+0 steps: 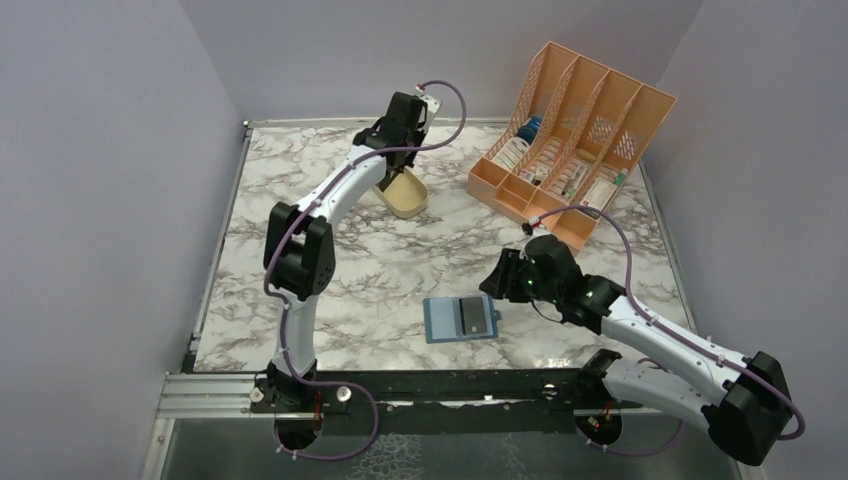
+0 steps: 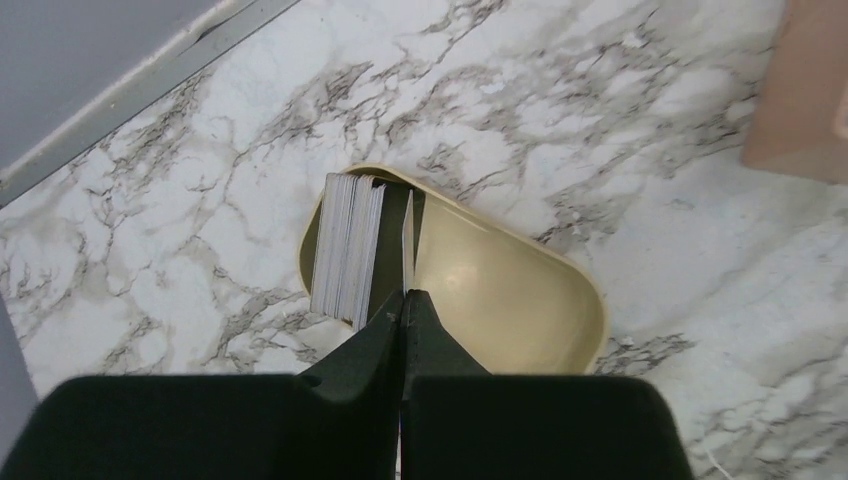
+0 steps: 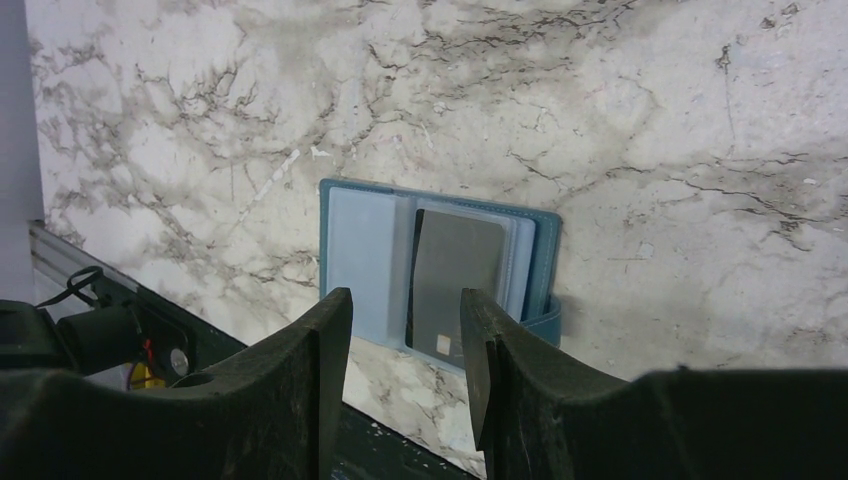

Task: Put the credit cards into the card holder
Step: Pick up the credit card from the storage box.

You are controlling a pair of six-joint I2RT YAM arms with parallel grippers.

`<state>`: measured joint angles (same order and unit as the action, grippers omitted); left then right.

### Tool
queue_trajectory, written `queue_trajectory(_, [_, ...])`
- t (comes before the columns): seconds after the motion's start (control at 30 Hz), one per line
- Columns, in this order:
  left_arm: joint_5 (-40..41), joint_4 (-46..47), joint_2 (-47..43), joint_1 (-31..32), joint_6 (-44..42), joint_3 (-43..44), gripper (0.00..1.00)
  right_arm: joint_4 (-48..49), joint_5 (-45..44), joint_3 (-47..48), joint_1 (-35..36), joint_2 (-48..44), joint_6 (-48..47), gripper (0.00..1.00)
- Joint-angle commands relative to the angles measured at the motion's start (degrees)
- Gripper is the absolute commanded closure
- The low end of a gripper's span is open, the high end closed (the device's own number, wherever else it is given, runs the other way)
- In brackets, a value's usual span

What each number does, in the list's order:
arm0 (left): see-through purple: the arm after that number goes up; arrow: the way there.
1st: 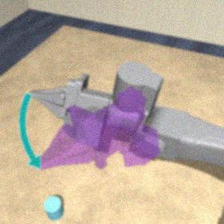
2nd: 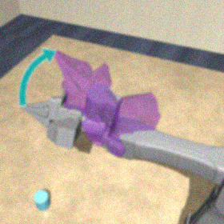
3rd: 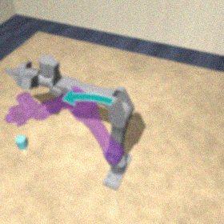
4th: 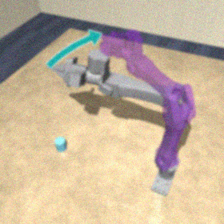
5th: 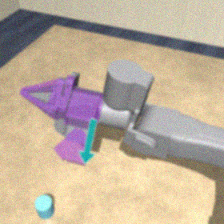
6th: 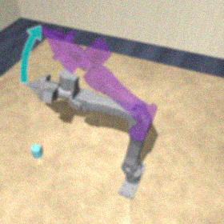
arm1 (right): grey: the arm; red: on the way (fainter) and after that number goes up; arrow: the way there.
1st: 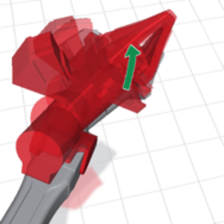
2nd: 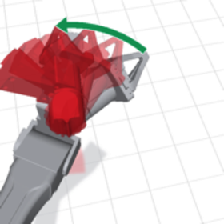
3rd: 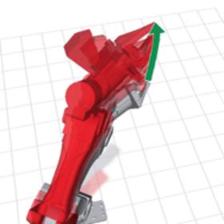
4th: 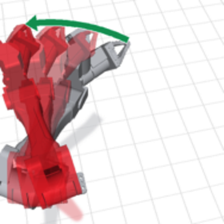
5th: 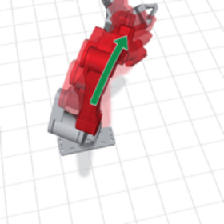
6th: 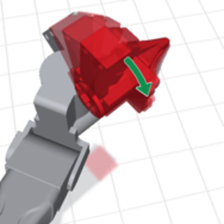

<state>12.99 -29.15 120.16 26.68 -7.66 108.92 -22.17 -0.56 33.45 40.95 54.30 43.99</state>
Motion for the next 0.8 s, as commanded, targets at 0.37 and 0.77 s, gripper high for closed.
queue_trajectory(0.37, [-37.30,6.60,-27.70,-0.96,23.90,-25.18,1.00,18.40,11.17,-4.47,0.44,-6.13,3.78,0.59])
queue_trajectory(0.77, [-63.39,38.53,-44.69,-2.47,48.80,-58.10,1.00,24.42,12.61,-4.64,0.45,-8.64,11.41,0.60])
